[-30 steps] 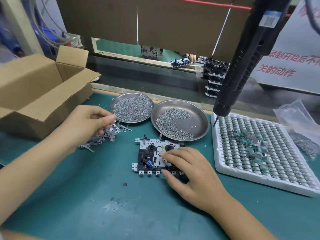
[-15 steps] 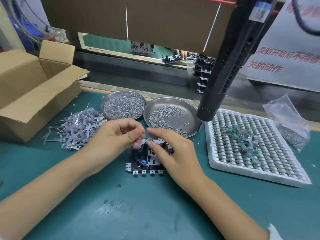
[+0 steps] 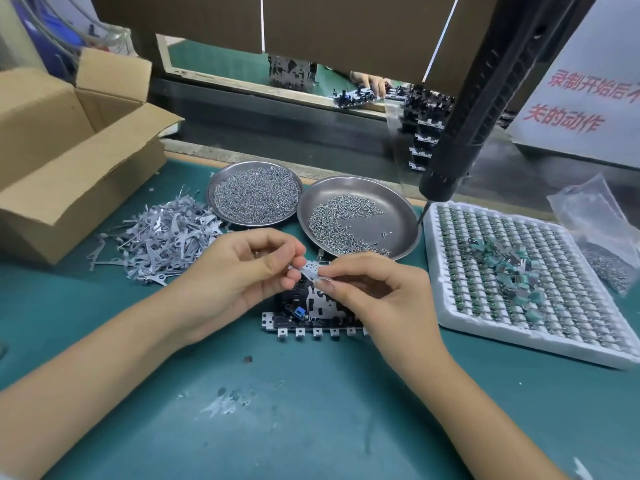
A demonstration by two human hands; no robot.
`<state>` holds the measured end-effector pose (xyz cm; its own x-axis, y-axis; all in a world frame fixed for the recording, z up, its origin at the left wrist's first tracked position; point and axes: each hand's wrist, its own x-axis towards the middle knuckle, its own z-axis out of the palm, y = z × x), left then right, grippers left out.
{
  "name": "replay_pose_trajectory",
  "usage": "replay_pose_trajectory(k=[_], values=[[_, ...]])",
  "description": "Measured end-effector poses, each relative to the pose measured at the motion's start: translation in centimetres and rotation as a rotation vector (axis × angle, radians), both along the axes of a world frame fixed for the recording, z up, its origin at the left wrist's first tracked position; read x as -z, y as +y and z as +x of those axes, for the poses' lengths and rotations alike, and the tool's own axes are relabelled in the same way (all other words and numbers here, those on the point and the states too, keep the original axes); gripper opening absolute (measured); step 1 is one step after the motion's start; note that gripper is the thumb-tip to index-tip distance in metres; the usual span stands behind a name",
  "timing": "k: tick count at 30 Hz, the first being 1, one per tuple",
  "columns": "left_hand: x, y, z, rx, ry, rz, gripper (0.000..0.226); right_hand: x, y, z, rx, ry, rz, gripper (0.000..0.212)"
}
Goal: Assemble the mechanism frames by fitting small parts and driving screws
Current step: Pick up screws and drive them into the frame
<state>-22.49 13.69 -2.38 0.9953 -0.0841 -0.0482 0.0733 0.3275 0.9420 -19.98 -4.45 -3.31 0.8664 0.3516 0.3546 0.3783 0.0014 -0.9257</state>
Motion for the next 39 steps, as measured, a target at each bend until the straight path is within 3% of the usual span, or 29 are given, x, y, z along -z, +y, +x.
replay_pose_trajectory(k=[6,11,14,17,22,26,29,31,35,39], values=[[-0.8,1.4,0.1,-0.031,-0.064,0.006,0.014,-0.6,0.0,-0.2,0.033,0.160,0.115,0.016],[-1.6,3.7,0.2,-0.016,-0.166,0.106,0.037,-0.7,-0.1,-0.2,0.098,0.157,0.093,0.022],[-1.4,3.5,0.1,0.082,-0.169,0.107,0.033,-0.3,0.1,-0.6,0.127,0.120,0.024,0.022],[-1.7,3.4,0.0,-0.003,-0.184,0.119,0.009,-0.2,0.1,-0.8,0.198,0.033,-0.070,0.024],[-1.1,5.2,0.9,-0.310,-0.249,0.815,0.013,-0.4,-0.5,-0.3,0.280,-0.041,-0.084,0.022],[-0.1,5.7,1.4,-0.493,-0.213,1.152,0.012,-0.6,-0.8,-0.1,0.253,0.002,-0.031,0.017],[-0.3,4.2,1.0,-0.614,-0.291,1.008,0.013,-0.8,-0.9,-0.1,0.225,0.000,-0.026,0.021],[-0.5,1.9,0.1,-0.507,-0.375,0.827,0.013,-0.9,-0.9,-0.1,0.168,0.011,0.000,0.028],[0.3,-2.5,-1.5,-0.191,-0.425,0.670,0.017,-1.0,-1.0,-0.1,0.024,0.106,0.123,0.044],[0.9,-3.2,-1.0,-0.205,-0.458,0.589,0.023,-1.0,-1.5,0.3,0.013,0.241,0.200,0.032]])
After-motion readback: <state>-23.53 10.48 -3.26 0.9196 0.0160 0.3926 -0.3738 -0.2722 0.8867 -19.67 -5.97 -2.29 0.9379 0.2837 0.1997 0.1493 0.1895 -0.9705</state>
